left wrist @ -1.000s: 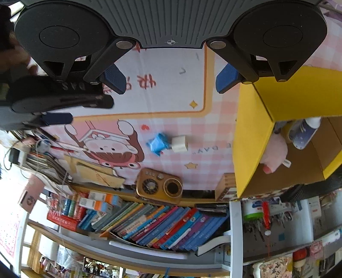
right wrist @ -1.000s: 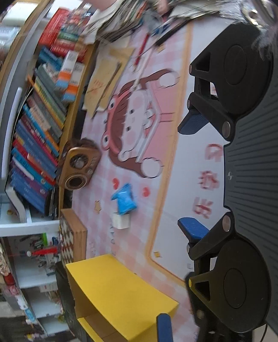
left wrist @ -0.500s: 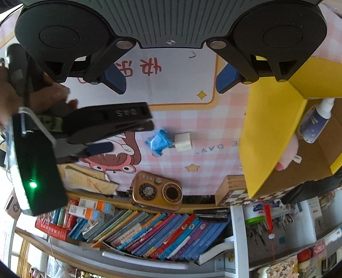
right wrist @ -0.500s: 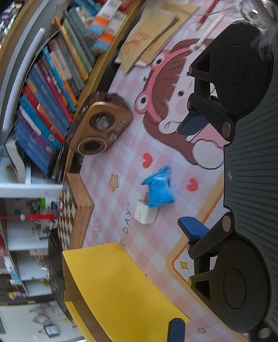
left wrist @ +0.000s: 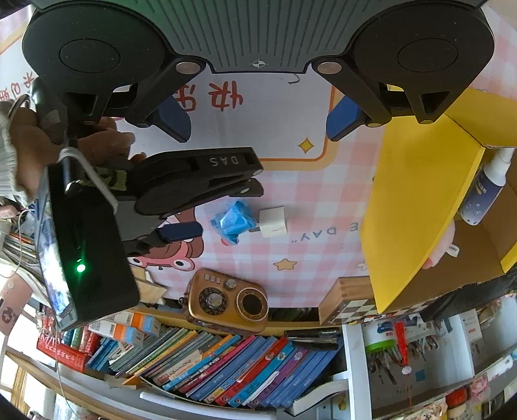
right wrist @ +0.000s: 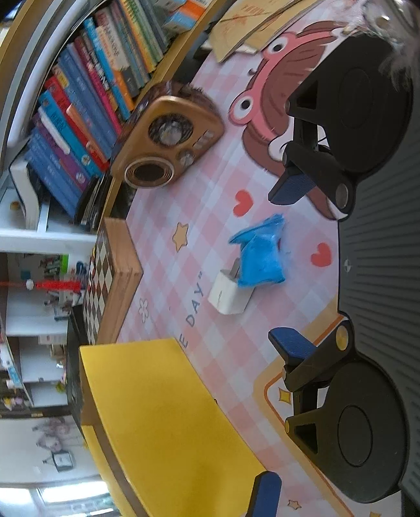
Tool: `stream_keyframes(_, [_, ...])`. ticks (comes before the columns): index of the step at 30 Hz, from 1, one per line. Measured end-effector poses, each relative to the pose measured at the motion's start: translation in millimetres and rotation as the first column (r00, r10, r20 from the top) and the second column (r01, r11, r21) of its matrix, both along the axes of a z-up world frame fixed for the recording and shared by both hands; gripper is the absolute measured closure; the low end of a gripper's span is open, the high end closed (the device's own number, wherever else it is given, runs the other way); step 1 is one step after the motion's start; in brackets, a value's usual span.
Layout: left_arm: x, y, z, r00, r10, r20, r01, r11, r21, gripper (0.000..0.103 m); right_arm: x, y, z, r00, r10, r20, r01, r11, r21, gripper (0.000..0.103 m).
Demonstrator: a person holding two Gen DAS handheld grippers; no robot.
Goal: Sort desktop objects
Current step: 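Grasp the blue plastic bag with the right tool while the left tool approaches the white charger, then grasp the white charger plug with the left tool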
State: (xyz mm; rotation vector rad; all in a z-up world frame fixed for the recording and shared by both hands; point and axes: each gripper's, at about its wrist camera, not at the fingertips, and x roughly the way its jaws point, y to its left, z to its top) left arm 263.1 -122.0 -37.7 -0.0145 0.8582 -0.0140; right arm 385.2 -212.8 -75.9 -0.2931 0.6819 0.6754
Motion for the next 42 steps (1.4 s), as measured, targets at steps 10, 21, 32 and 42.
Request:
stream_keyframes(10, [9.3,0.5,-2.4,1.000,0.014,-0.006,-0.014,1.000,0.005,0.010,19.5,3.5,-7.7,1.000,0.000,0.024,0.000,1.000,-0.010,0.063])
stream_keyframes(21, [40.6,5.1,-11.8,0.997,0.075,0.025,-0.075,0.997,-0.002,0.011,12.7,-40.7,11.3,0.992,-0.126,0.031,0.122,0.987,0.101,0.083])
stream_keyframes(32, [97.6,0.3,-27.7,0.992,0.098,0.077,-0.099,0.995,0.005,0.024,-5.3,-85.4,25.9,0.966,-0.257,-0.008,0.256,0.958,0.130,0.083])
stream_keyframes(42, [121.7,-4.1,-48.9,0.990,0.122,0.067,-0.125,0.992,0.033,0.065,-18.2,-90.2,32.3,0.962,-0.271,-0.029,0.272,0.953,0.134,0.083])
